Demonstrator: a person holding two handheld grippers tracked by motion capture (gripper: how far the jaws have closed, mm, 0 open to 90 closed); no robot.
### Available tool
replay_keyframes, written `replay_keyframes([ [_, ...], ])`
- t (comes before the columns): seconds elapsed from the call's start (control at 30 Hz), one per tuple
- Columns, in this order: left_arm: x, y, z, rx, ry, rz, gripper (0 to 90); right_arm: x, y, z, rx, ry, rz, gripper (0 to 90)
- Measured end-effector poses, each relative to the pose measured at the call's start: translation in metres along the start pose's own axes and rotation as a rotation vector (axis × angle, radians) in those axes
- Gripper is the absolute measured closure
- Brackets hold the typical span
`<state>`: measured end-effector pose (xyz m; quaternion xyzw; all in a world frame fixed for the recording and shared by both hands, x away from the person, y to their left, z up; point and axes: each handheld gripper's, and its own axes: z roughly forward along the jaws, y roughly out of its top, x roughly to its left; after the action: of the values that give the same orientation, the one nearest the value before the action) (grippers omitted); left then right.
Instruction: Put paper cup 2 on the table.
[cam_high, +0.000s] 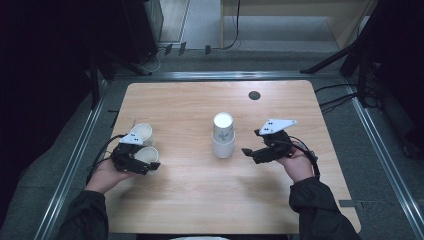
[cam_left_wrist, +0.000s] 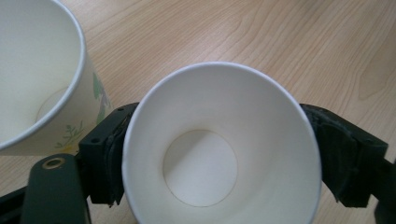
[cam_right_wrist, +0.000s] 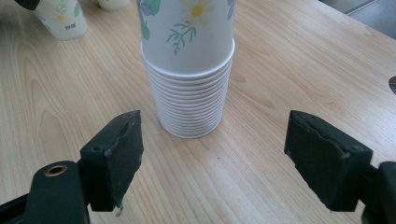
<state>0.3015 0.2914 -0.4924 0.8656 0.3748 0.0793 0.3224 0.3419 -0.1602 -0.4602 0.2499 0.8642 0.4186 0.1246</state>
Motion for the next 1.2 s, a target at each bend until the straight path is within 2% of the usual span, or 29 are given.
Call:
replay_keyframes([
  [0.23, -0.004, 0.004, -0.008, -0.030, 0.003, 0.017, 14.8, 0.000, 0.000, 0.000, 0.001, -0.001, -0.001, 19.9],
  [0.37, -0.002, 0.007, -0.015, -0.049, 0.006, 0.001, 13.1, 0.000, -0.001, -0.001, 0.003, -0.002, 0.001, 19.9],
  [0.47, -0.003, 0.010, -0.021, -0.071, 0.008, 0.003, 13.1, 0.001, -0.001, -0.001, 0.002, -0.003, -0.001, 19.9],
  [0.57, -0.006, 0.016, -0.030, -0.120, -0.006, 0.003, 13.1, 0.001, -0.002, -0.001, 0.002, -0.001, -0.002, 19.9],
  [0.6, -0.009, 0.019, -0.033, -0.141, -0.002, 0.020, 13.2, 0.001, -0.002, -0.002, 0.000, -0.006, -0.007, 19.9],
  [0.7, -0.017, 0.029, -0.037, -0.158, -0.009, 0.050, 13.3, 0.002, -0.003, -0.003, 0.000, -0.008, -0.008, 19.9],
  [0.77, -0.023, 0.037, -0.036, -0.156, -0.020, 0.077, 13.3, 0.002, -0.005, -0.003, -0.001, -0.002, -0.007, 19.9],
  [0.9, -0.030, 0.048, -0.028, -0.139, -0.065, 0.100, 13.3, 0.004, -0.008, -0.003, 0.010, 0.000, -0.013, 19.9],
  [0.93, -0.032, 0.051, -0.026, -0.132, -0.079, 0.101, 13.3, 0.004, -0.009, -0.003, 0.011, 0.002, -0.010, 19.9],
  [1.07, -0.038, 0.061, -0.019, -0.112, -0.083, 0.108, 13.5, 0.006, -0.012, -0.004, 0.012, 0.007, -0.009, 19.9],
  [1.2, -0.043, 0.071, -0.015, -0.130, -0.109, 0.114, 13.8, 0.011, -0.015, -0.006, 0.022, 0.012, -0.022, 19.9],
])
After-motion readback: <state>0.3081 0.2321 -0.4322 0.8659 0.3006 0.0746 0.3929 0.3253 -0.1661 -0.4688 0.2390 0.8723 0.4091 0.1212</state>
